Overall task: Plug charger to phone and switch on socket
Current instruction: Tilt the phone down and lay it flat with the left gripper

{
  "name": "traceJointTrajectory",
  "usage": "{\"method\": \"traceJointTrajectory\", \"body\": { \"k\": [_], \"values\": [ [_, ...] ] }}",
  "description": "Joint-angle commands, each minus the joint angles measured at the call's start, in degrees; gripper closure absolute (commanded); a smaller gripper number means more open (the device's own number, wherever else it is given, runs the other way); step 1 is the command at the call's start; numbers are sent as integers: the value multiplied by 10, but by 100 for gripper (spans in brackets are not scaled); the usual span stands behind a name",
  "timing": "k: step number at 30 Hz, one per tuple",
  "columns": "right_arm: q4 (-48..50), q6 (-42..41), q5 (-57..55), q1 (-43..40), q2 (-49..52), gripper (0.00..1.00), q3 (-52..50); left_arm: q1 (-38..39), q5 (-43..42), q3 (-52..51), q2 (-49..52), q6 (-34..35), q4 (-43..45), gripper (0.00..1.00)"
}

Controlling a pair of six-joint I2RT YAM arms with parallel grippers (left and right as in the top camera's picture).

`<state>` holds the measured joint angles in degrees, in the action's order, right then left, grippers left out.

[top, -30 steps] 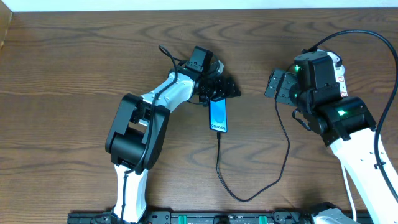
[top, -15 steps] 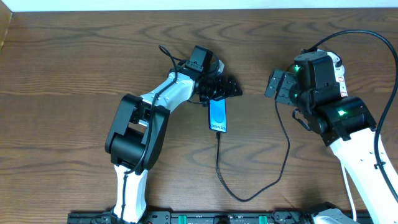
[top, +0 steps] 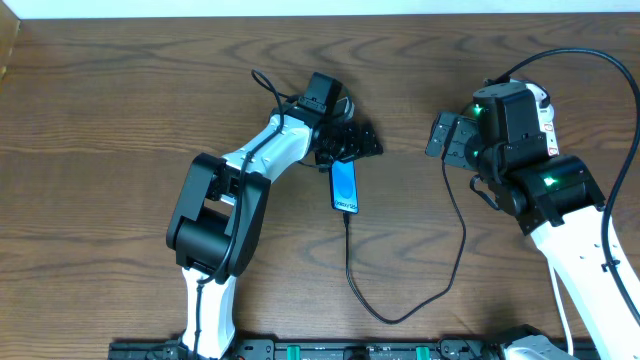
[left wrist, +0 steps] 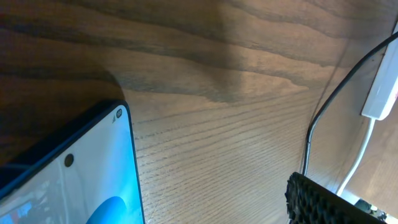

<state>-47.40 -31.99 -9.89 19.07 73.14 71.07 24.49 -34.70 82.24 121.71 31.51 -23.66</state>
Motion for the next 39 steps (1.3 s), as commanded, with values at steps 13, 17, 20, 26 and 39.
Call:
{"method": "traceJointTrajectory", "body": {
  "k": [13, 17, 20, 26, 39],
  "values": [
    [-2, -3, 0, 1, 4, 1, 0, -1, 87, -11, 19, -1, -39, 10],
    [-2, -3, 0, 1, 4, 1, 0, -1, 87, -11, 19, -1, -42, 10],
    [-2, -3, 4, 1, 4, 1, 0, -1, 87, -11, 19, -2, -42, 10],
    [-2, -3, 4, 1, 4, 1, 0, -1, 87, -11, 19, -1, -42, 10],
    [-5, -3, 4, 1, 4, 1, 0, -1, 121, -11, 19, -2, -74, 10]
  ]
}}
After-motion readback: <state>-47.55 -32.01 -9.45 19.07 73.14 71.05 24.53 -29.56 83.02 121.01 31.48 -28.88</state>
